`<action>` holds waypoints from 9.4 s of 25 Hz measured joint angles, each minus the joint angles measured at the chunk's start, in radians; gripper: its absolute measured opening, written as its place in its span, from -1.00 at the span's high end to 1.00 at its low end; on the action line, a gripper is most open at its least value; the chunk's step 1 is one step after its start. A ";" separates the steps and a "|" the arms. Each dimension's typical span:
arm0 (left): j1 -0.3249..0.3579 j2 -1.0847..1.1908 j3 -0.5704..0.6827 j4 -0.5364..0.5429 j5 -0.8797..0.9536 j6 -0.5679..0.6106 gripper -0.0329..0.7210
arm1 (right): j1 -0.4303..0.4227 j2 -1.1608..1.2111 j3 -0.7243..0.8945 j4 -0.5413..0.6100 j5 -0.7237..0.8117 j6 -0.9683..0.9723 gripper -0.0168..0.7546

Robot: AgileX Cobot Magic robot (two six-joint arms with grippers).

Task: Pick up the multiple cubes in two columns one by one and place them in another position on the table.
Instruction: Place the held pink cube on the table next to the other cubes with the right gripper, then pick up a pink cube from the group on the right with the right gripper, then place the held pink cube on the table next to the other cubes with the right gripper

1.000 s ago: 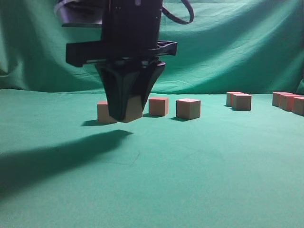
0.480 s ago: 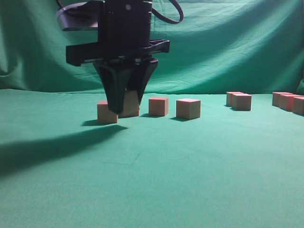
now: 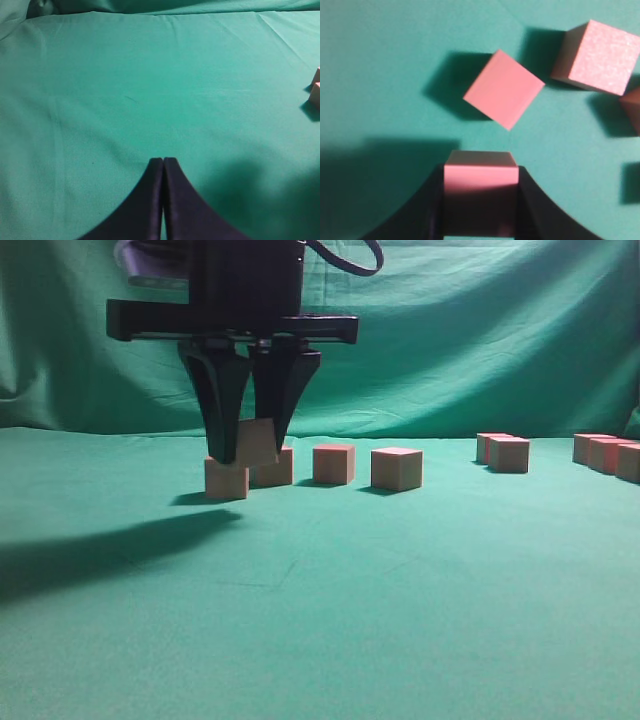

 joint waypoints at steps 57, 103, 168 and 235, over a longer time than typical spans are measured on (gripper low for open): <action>0.000 0.000 0.000 0.000 0.000 -0.002 0.91 | -0.009 0.062 0.000 -0.017 -0.019 0.039 0.29; 0.000 0.000 0.000 0.000 0.000 -0.002 0.91 | -0.279 -0.590 0.098 -0.230 0.178 0.037 -0.63; 0.000 0.000 0.000 0.000 0.000 -0.002 0.91 | -0.498 -0.432 0.208 0.053 0.160 0.006 0.29; 0.000 0.000 0.000 0.000 0.000 -0.002 0.91 | -0.026 -0.144 0.408 -0.083 -0.337 -0.313 0.29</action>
